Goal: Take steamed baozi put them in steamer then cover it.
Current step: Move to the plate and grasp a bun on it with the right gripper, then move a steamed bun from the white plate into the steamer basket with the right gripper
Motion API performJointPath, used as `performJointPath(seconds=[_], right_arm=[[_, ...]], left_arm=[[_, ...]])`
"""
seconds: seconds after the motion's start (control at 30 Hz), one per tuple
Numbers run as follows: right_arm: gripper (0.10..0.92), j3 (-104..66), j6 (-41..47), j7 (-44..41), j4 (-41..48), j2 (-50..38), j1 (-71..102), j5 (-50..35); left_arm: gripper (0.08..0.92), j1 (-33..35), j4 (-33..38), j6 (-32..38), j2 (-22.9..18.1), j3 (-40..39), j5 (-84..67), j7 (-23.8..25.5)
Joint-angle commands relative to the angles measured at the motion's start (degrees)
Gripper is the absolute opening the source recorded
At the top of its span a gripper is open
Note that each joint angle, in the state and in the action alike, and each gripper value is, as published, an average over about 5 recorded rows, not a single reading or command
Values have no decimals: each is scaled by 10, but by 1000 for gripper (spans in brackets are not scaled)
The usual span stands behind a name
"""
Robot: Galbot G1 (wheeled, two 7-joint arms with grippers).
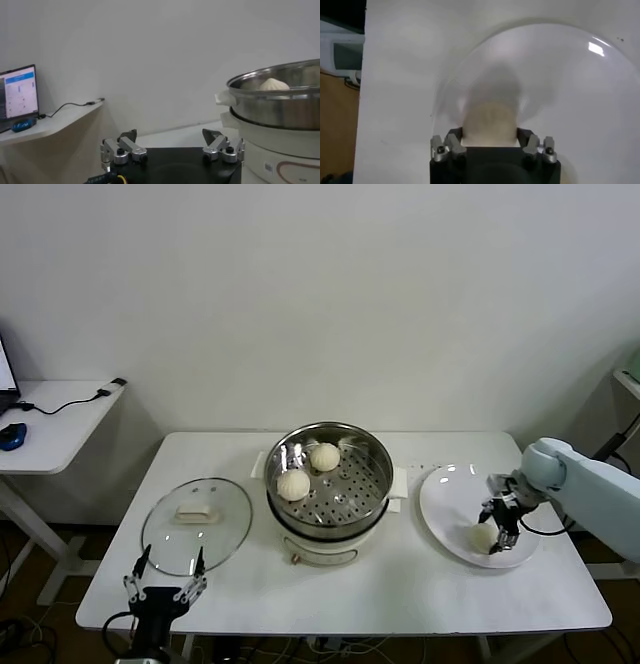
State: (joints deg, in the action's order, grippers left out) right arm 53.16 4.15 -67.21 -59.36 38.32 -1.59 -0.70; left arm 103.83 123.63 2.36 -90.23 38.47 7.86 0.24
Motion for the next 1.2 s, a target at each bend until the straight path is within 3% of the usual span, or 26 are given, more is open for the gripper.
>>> performJointPath(seconds=[0.03, 0.17, 0.33, 0.47, 0.83, 1.2], right_arm=[[689, 37, -71, -31, 11, 14, -83, -10], [687, 99, -162, -58, 17, 50, -202, 9], [687, 130, -319, -65, 40, 124, -314, 94], [687, 157, -388, -52, 28, 183, -377, 106], [692, 164, -425, -31, -37, 328, -381, 84], [690, 192, -423, -32, -89, 385, -302, 84]], left_arm=[[823, 1, 2, 0, 0, 0, 0, 0], [823, 2, 3, 0, 1, 0, 0, 0], [823, 4, 2, 1, 1, -1, 0, 0], [823, 4, 1, 0, 1, -1, 0, 0], [823, -2, 0, -9, 10, -5, 0, 1], [823, 6, -4, -5, 11, -2, -7, 2]])
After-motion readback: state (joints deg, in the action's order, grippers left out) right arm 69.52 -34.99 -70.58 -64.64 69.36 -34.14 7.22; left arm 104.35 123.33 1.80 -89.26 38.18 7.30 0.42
